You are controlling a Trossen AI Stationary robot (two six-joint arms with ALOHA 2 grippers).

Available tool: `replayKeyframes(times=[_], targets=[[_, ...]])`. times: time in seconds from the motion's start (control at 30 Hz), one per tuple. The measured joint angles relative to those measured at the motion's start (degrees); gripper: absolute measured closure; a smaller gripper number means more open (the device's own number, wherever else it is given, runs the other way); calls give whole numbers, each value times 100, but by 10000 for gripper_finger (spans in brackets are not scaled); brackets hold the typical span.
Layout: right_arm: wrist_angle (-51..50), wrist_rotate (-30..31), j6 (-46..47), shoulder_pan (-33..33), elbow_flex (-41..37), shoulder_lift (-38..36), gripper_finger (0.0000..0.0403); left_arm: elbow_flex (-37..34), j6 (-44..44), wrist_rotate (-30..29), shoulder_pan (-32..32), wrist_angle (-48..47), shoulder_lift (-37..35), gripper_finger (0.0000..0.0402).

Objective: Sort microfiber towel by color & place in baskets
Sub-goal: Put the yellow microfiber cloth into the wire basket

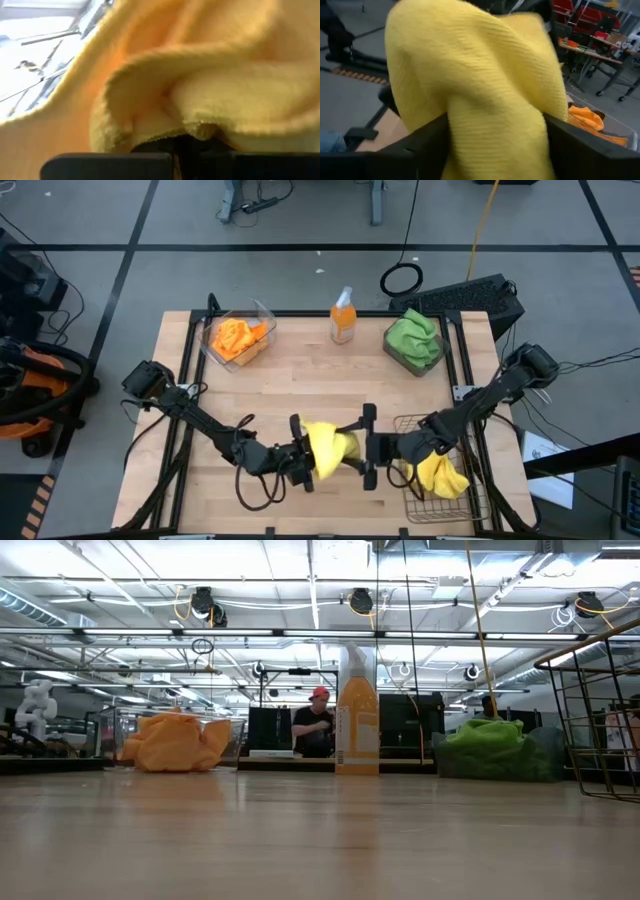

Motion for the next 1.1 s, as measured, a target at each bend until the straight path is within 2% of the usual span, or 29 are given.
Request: replayKeyframes(times=[0.1, 0.23, 0.4, 0.6, 0.7, 0.87, 1.1], targets=[[-25, -69, -95, -19, 0, 84, 106, -2, -110, 295, 1, -8, 0, 396], [-24, -368, -83, -26, 4, 98, 137, -2, -157, 518, 18, -13, 0, 395], [-71, -533, -41, -22, 4, 101, 239, -2, -291, 921, 43, -22, 0, 373], [-142, -1034, -44, -15, 4, 99, 374, -2, -491, 1123, 18, -10, -11, 319], [-133, -1071, 1, 7, 4, 92, 378, -2, -758, 1271, -4, -392, -175, 289], [-209, -1039, 179, 12, 4, -17, 354, 2, -1360, 1491, -148, -1195, -588, 244], [-852, -974, 595, 76, -2, -364, 375, 4, -1827, 1472, -431, -2592, -1082, 211]])
